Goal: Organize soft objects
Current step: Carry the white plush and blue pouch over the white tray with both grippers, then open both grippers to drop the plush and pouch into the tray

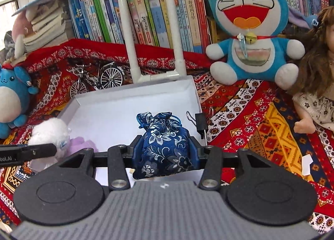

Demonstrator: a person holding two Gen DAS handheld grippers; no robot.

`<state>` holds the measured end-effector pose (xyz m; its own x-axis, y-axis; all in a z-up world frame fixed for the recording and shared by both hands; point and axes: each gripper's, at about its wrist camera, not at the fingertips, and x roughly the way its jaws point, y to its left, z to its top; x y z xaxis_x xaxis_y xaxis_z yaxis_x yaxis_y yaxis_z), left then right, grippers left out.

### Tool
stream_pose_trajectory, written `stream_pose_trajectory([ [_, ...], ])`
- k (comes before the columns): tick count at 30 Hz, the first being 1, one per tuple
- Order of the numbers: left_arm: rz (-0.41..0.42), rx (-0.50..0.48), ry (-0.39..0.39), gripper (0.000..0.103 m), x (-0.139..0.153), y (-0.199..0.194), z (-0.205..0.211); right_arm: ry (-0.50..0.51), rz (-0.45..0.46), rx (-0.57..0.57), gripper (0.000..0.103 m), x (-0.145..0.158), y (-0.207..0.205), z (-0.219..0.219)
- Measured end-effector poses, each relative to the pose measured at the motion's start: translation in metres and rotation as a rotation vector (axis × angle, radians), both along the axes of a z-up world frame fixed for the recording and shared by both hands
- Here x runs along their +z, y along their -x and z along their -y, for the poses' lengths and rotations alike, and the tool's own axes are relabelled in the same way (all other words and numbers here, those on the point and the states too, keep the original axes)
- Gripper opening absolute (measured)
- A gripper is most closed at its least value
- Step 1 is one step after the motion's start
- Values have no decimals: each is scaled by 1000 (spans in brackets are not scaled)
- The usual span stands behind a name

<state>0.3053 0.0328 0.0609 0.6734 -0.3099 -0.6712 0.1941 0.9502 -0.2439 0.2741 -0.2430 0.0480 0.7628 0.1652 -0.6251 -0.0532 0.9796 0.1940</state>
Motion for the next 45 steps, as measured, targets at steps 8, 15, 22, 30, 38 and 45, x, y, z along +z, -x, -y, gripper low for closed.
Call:
stream_pose_trajectory([
  [8, -23, -10, 18, 39, -9, -11, 8, 21, -10, 10, 51, -3, -6, -5],
  [15, -34, -17, 9, 39, -16, -14, 13, 23, -34, 15, 51, -10, -12, -7],
  [22, -18, -8, -4, 41, -15, -13, 12, 16, -39, 12, 51, -15, -13, -7],
  [30, -18, -13, -20, 50, -13, -5, 11, 9, -48, 14, 58, -13, -12, -5],
  [38, -14, -12, -11, 58, -8, 6, 6, 11, -26, 19, 66, -1, 0, -1],
  [45, 6, -2, -1, 62, 2, 21, 1, 16, -5, 26, 66, 9, 13, -2],
])
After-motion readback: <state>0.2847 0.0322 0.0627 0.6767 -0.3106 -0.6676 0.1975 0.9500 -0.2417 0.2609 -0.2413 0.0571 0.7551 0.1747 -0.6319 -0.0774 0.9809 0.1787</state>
